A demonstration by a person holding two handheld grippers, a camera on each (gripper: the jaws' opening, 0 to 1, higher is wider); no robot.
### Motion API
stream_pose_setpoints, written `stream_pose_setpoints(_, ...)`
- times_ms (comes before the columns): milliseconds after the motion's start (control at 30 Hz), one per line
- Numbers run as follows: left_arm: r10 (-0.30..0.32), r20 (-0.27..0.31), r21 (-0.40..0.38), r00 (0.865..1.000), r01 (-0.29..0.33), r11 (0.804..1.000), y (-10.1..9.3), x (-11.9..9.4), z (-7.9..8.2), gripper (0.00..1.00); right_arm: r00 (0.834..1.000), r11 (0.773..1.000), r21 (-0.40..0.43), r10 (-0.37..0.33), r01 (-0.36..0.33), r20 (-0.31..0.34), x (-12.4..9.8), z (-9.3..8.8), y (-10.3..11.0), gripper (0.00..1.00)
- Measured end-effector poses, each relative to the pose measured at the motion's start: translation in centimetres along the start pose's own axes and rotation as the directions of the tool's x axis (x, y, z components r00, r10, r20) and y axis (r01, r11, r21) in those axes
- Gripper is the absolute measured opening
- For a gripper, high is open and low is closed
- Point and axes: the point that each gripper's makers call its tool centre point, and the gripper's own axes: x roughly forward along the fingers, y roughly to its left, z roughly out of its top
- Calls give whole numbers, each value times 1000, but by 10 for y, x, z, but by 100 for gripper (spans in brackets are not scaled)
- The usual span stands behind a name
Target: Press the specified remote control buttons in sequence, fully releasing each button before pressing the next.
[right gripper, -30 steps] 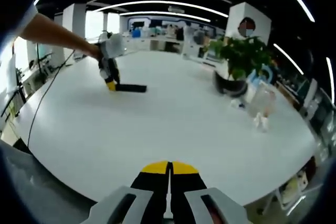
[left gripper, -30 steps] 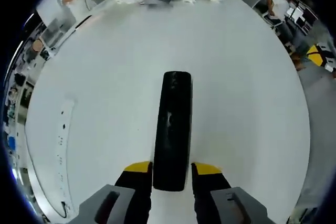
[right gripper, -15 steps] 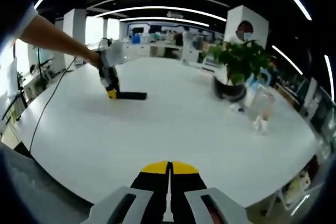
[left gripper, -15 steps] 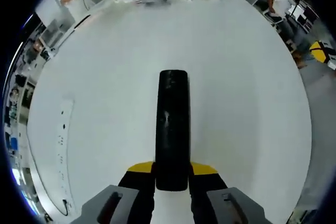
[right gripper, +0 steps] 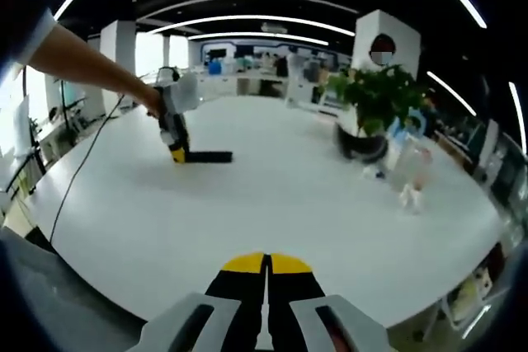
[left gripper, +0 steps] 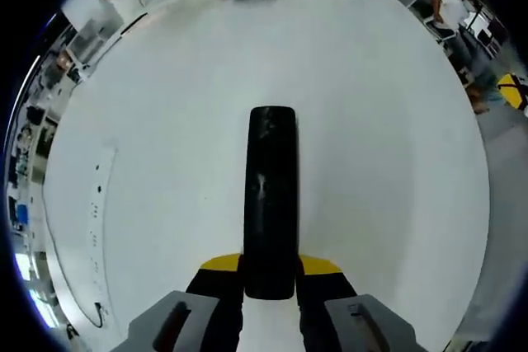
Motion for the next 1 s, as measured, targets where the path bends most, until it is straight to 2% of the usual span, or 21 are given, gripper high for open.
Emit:
stream_pose_setpoints(233, -2, -16, -19, 1000, 1, 1000, -11, 0, -2, 23, 1000, 1000, -20, -4, 4, -11, 0, -2, 1, 0)
stream_pose_setpoints(467, 16, -70, -17, 997, -17, 1000, -23, 0, -3, 23, 1000, 1000, -4, 2, -2, -2, 0, 0, 0, 0)
stream_pose_setpoints(600, 19, -88, -26, 996, -21, 999, -29, -2, -5, 23, 1000, 1000, -17, -2, 2, -20, 1, -3, 1, 0)
stream_pose_setpoints(733, 52, -93, -1, 994, -52, 999, -33, -3, -5, 23, 1000, 1000, -5, -3, 3, -8, 0, -1, 0, 0)
stream_pose_setpoints(1000, 37, -126, -14, 991, -39, 999, -47, -3, -10, 23, 1000, 1000, -16, 9, -10, -16, 1, -3, 3, 0)
